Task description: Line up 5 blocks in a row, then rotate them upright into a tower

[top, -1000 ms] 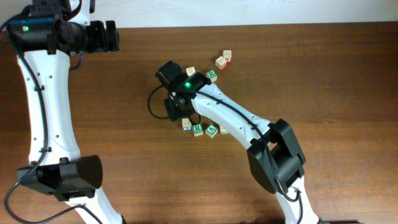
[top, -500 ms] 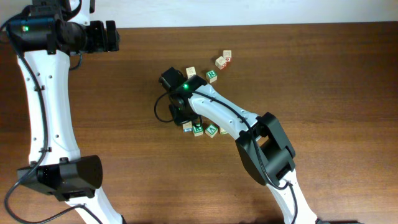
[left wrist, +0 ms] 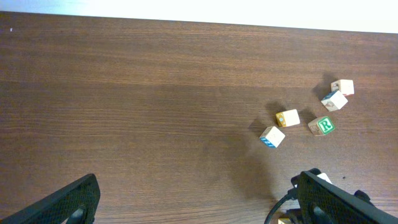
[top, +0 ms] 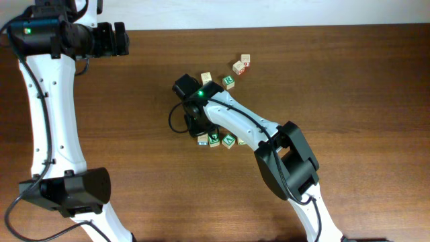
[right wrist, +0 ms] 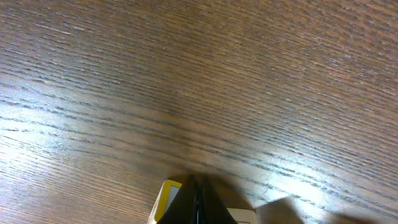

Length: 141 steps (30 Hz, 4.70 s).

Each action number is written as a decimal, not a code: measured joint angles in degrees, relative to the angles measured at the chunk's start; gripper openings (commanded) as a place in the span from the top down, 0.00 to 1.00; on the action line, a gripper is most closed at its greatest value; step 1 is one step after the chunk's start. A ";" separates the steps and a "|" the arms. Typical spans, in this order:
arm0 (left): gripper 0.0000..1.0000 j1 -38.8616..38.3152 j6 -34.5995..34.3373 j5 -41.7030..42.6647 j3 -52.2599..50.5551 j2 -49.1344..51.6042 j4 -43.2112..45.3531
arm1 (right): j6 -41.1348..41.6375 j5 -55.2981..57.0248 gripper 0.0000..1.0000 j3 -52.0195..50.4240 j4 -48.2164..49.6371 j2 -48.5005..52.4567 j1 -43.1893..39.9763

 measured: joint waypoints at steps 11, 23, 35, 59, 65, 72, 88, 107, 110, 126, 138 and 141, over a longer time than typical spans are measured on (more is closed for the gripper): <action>0.01 0.00 0.00 -0.02 0.00 0.00 0.00 | -3.93 -4.92 0.96 8.13 -12.07 -0.59 -3.43; 0.01 0.00 0.00 0.00 0.00 0.00 0.00 | -0.42 -3.39 0.96 3.45 -11.43 -1.86 -5.33; 0.01 0.00 0.00 0.00 0.00 0.00 0.00 | 3.39 -3.04 0.96 -2.97 -8.22 -1.86 -5.27; 0.01 0.00 0.00 0.00 0.00 0.00 0.00 | 3.61 -7.87 0.96 -2.99 -12.63 -1.86 -4.66; 0.01 0.00 0.00 0.00 0.00 0.00 0.00 | 3.34 -8.04 0.96 -2.99 -12.74 -1.86 -4.63; 0.01 0.00 0.00 0.00 0.00 0.00 0.00 | 1.64 -7.28 0.96 1.73 -16.13 -1.99 -6.36; 0.01 0.00 0.00 0.00 0.00 0.00 0.00 | 1.97 -7.17 0.96 -4.07 -23.26 -5.18 -12.20; 0.01 0.00 0.00 0.00 0.00 0.00 0.00 | 3.41 -12.33 0.96 -9.53 -14.36 -5.18 -10.12; 0.01 0.00 0.00 0.00 0.00 0.00 0.00 | 4.26 -12.35 0.96 -9.55 -12.57 -5.18 -9.14; 0.01 0.00 0.00 0.00 0.00 0.00 0.00 | -2.12 -12.15 0.94 -9.57 -10.05 -5.18 -8.17; 0.01 0.00 0.00 0.00 0.00 0.00 0.00 | -8.90 -12.55 0.96 -4.15 -16.61 -5.16 -10.14; 0.01 0.00 0.00 0.00 0.00 0.00 0.00 | -8.83 -12.61 0.96 0.46 -14.80 -5.16 -10.80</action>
